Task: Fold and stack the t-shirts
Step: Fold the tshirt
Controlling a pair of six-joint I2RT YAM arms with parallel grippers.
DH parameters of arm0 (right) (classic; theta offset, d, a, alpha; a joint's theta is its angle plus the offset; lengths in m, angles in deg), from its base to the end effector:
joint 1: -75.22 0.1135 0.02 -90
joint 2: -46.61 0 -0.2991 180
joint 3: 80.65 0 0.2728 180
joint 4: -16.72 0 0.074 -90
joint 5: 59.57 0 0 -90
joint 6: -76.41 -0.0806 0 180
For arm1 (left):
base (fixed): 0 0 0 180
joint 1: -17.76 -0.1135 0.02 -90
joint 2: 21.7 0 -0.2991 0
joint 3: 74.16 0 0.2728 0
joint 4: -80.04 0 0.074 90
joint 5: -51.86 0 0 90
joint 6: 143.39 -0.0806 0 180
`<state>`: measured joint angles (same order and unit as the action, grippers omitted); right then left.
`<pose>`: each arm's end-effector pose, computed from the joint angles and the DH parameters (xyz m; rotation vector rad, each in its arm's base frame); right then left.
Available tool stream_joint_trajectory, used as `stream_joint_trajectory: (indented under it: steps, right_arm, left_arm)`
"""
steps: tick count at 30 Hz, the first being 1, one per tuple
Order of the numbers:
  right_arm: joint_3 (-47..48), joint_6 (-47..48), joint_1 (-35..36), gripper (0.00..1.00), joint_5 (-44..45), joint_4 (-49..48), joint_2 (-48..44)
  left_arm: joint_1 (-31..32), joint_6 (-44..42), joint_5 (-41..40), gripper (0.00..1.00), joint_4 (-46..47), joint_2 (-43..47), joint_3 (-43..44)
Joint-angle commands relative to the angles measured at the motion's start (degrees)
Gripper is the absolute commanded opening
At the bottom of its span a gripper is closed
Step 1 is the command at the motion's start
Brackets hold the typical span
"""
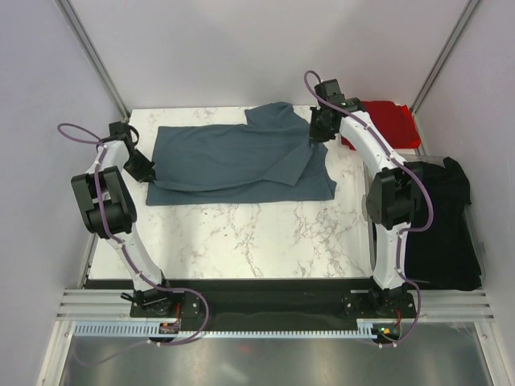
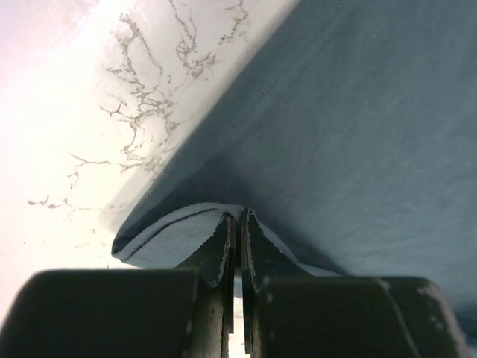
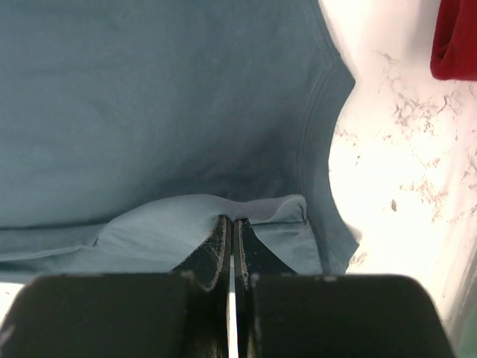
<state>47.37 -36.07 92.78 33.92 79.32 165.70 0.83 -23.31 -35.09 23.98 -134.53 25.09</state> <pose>0.5034 0.1541 0.2928 0.1332 2.5142 0.2107 0.4365 0.1284 0.1803 -1.1012 2.5654 -0.1312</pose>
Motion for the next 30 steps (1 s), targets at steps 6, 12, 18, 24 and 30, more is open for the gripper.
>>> stream_joint_trajectory:
  steps: [6, 12, 18, 24, 30]
  right_arm:
    - [6.6, 0.7, -3.1, 0.0, -1.5, -1.5, 4.7]
    - [7.4, 0.1, -4.1, 0.0, -2.0, -2.3, 4.8]
    - [8.2, -0.1, -4.6, 0.0, -3.3, -2.6, 6.5]
    - [14.3, -1.9, -5.9, 0.5, -3.3, -2.4, 12.5]
    - [10.6, -0.1, -7.9, 0.98, -3.8, -0.1, 7.3]
  left_arm:
    - [-0.3, -0.6, -5.0, 0.02, -1.6, -2.7, 2.3]
    - [-0.4, 0.1, -6.1, 0.02, -1.5, -2.8, 2.8]
    - [-0.4, -0.2, -4.2, 0.02, -1.6, -5.0, 4.0]
    - [-0.4, -1.7, 0.5, 0.63, -3.6, -7.9, 10.1]
    - [-0.4, -2.2, -2.9, 0.74, -6.0, 2.2, 8.0]
